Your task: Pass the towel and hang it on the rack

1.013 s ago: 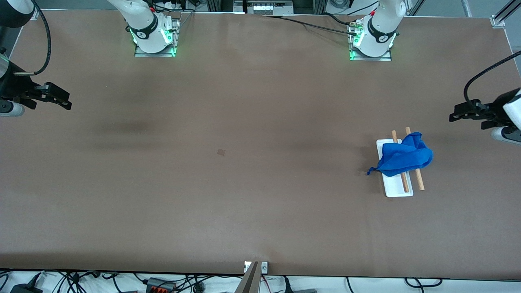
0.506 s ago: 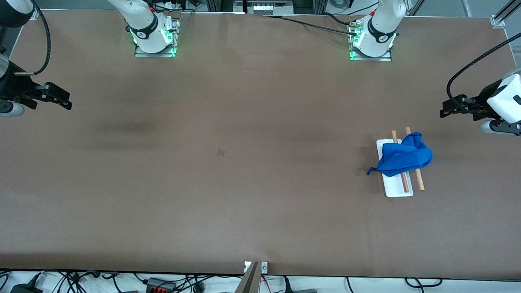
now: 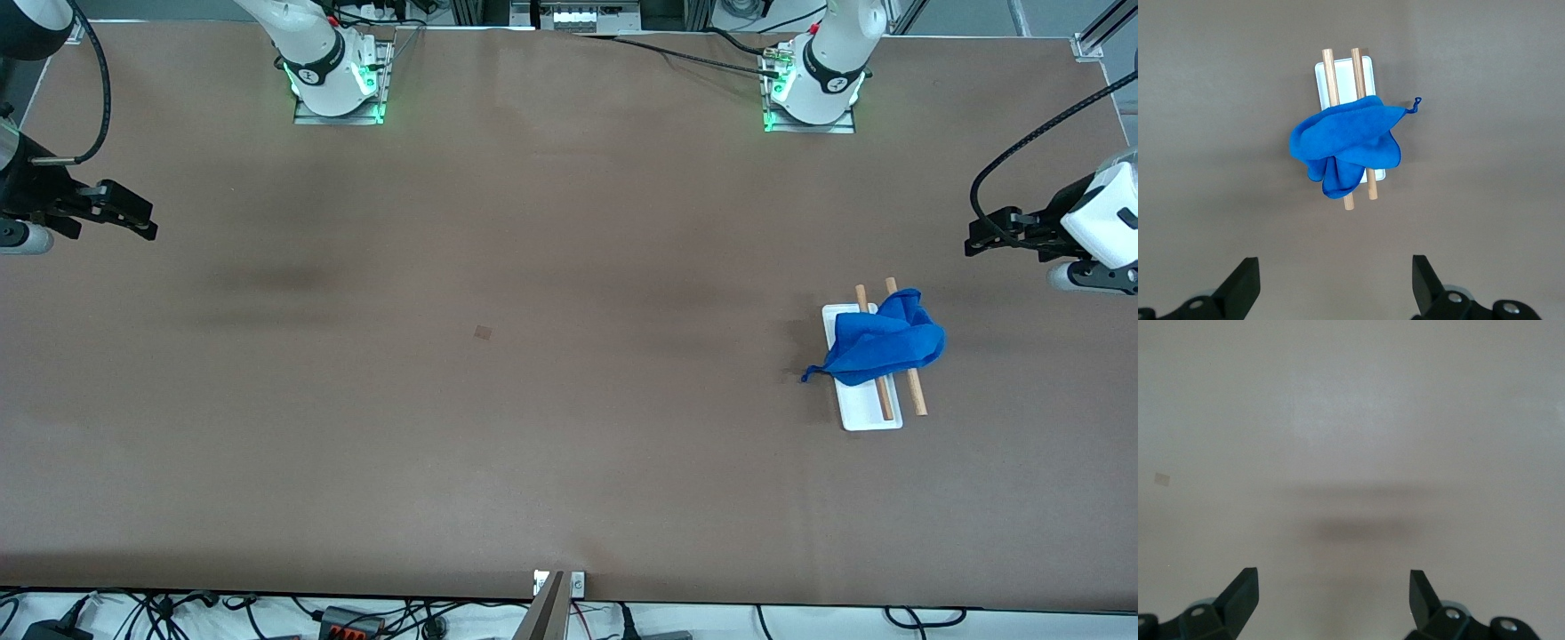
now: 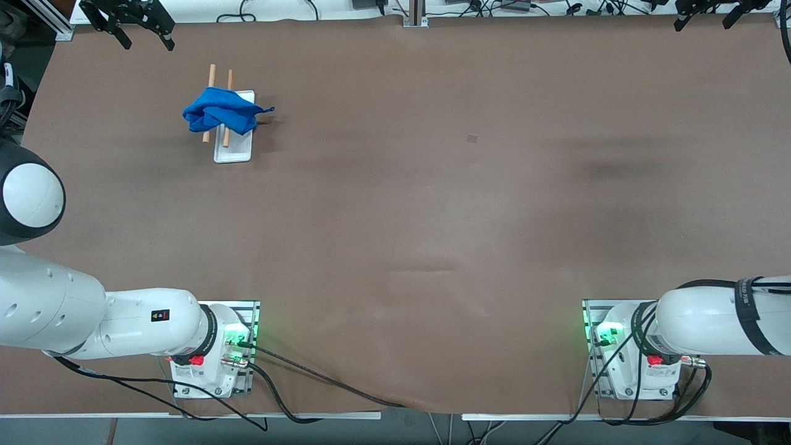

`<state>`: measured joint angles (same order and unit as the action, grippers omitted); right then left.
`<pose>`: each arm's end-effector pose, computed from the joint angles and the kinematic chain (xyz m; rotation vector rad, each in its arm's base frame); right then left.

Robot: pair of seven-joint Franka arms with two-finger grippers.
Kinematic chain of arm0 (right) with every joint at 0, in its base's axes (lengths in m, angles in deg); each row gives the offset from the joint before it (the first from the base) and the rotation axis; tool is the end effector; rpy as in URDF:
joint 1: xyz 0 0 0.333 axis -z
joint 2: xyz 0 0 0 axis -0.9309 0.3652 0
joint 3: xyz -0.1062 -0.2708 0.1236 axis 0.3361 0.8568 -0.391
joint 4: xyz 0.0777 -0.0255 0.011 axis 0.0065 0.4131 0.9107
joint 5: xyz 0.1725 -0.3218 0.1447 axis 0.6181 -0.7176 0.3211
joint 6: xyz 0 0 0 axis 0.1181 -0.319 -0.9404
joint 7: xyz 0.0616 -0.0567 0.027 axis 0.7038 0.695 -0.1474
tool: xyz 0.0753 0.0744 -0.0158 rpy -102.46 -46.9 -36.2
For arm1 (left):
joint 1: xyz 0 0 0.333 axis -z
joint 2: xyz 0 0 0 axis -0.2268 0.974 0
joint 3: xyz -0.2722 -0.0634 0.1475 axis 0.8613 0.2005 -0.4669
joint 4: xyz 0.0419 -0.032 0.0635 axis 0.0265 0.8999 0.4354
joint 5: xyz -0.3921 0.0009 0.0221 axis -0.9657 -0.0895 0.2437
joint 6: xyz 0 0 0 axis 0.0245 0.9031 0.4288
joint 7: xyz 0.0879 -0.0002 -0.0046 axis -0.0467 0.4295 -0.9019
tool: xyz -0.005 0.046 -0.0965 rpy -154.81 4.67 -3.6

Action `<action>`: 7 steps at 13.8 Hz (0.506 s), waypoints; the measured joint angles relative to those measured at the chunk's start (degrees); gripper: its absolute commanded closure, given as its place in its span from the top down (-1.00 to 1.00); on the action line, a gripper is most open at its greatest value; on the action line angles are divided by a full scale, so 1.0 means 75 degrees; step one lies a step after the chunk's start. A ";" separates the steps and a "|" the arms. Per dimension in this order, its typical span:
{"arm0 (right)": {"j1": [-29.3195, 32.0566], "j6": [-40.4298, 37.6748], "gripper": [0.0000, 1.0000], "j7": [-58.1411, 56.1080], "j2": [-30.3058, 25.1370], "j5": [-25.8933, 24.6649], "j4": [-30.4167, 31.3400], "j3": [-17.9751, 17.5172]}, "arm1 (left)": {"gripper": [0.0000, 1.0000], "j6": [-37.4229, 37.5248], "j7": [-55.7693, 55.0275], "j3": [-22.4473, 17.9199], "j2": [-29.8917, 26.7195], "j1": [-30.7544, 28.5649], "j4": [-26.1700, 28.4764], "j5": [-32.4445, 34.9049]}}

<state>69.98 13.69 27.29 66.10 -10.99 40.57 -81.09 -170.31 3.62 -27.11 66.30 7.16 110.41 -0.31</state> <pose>0.5563 -0.0225 0.5747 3.1093 0.0133 -0.0069 0.5716 0.0365 0.5475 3.1233 -0.1069 -0.1737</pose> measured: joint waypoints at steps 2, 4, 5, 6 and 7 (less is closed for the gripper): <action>-0.0001 0.0000 1.00 0.0000 0.0001 0.0000 0.0005 -0.0001 | 1.00 -0.0065 -0.0001 0.0000 -0.0037 0.0010 0.0010 0.0000; -0.0003 0.0000 1.00 0.0000 0.0001 0.0000 0.0006 -0.0003 | 1.00 -0.0085 -0.0003 -0.0001 -0.0059 0.0011 0.0023 -0.0007; -0.0004 0.0000 1.00 0.0000 0.0001 0.0000 0.0007 -0.0004 | 1.00 -0.0093 -0.0004 -0.0001 -0.0071 0.0011 0.0028 -0.0010; -0.0004 0.0000 1.00 0.0000 0.0001 0.0000 0.0008 -0.0005 | 1.00 -0.0099 -0.0005 -0.0001 -0.0085 0.0011 0.0034 -0.0011; -0.0004 0.0000 1.00 0.0000 0.0001 0.0000 0.0008 -0.0005 | 1.00 -0.0105 -0.0006 -0.0001 -0.0096 0.0011 0.0042 -0.0011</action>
<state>69.95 13.69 27.29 66.11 -10.98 40.63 -81.13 -171.09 3.58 -27.12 65.58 7.24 110.73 -0.39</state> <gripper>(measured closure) 0.000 0.000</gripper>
